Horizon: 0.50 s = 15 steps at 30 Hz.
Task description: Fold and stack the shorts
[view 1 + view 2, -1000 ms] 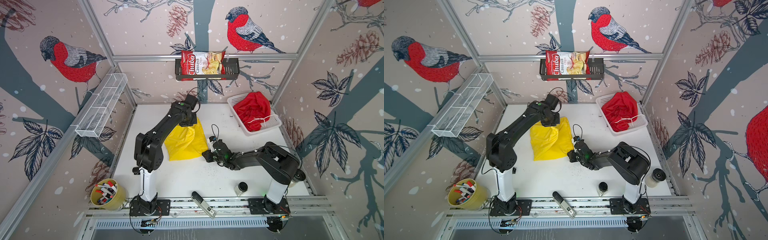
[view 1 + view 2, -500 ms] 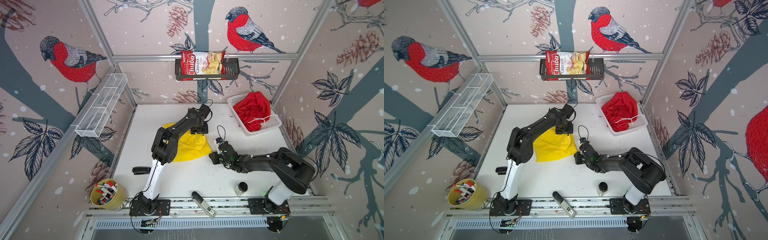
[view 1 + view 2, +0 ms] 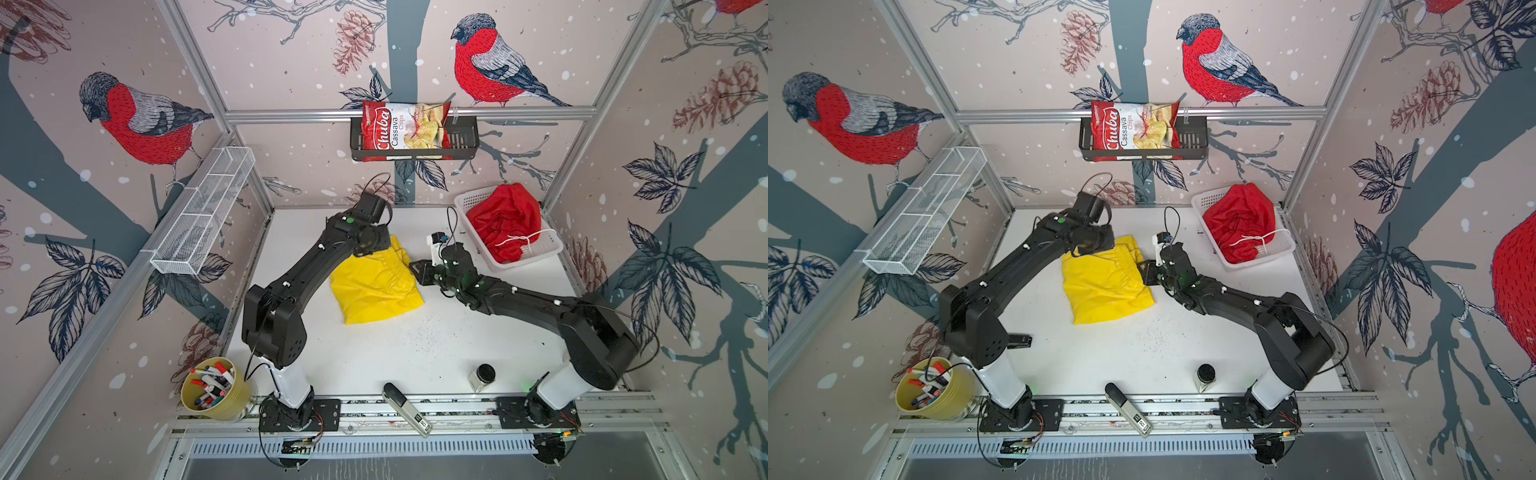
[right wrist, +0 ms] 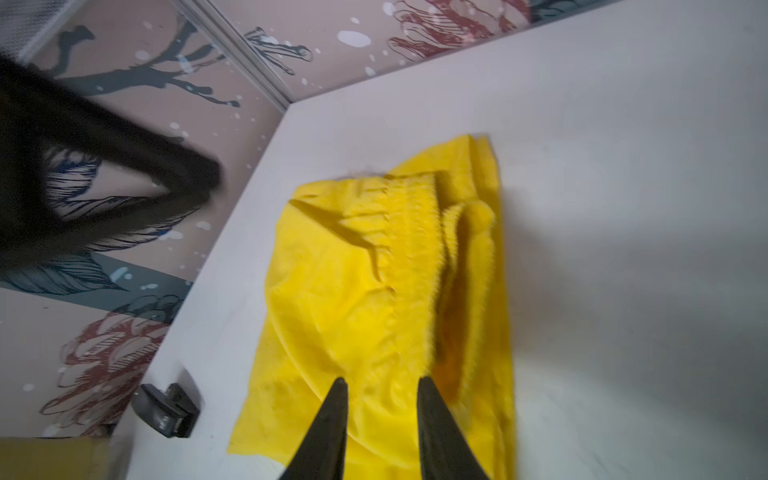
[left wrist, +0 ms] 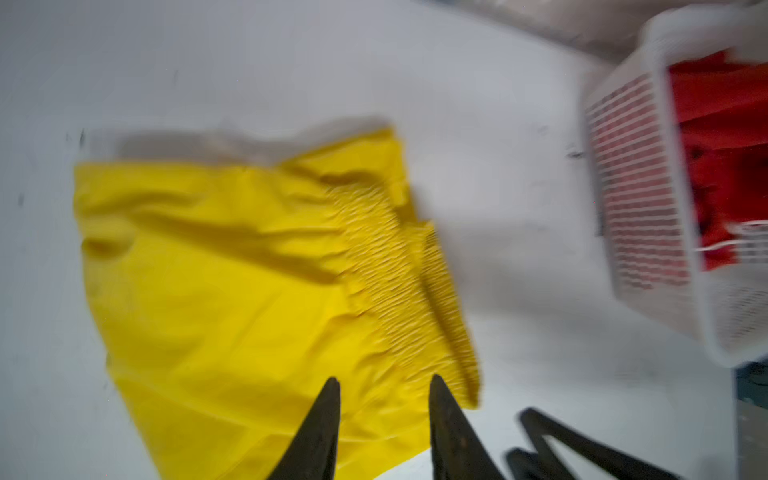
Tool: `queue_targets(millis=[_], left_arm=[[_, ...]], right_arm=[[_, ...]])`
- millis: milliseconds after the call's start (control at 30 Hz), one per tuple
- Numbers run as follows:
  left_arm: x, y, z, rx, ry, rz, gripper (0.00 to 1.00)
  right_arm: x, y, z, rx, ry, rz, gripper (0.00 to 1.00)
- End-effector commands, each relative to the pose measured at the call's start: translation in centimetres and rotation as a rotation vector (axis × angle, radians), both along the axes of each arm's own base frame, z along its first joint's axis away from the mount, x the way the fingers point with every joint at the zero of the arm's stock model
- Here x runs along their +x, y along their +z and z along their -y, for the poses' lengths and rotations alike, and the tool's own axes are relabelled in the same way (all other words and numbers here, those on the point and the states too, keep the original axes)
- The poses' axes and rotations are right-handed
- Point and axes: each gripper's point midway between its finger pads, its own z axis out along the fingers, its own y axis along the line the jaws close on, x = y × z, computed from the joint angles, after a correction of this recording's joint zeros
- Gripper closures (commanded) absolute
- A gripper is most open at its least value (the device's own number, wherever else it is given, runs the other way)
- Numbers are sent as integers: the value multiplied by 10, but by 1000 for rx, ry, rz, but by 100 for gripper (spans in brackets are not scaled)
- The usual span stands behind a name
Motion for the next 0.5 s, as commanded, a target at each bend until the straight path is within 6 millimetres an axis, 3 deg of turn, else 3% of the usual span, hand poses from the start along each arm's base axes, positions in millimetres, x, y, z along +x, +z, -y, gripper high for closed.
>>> queue_targets(millis=[0,100,233,333,400,467], left_arm=[[3,-26,-10,-70,25,-11,70],[3,-61,-26,-66,39,-79,71],[5,-88,-32,-66,34,-107,71],[4,-105,-38,-81,45,-141,71],[4,-113,-42,-99,63,-159,71],[6,-117,-45,-128,79,-163,71]], right_arm=[[2,-2,-35,66,130,-52,70],[19,-33,-48,76,148,-128,72],[37,-88,-34,83,95,-255,73],[38,-123,-29,55,89,-321,72],[36,-137,-29,40,87,-350,72],[36,-132,-30,50,95,-348,73]])
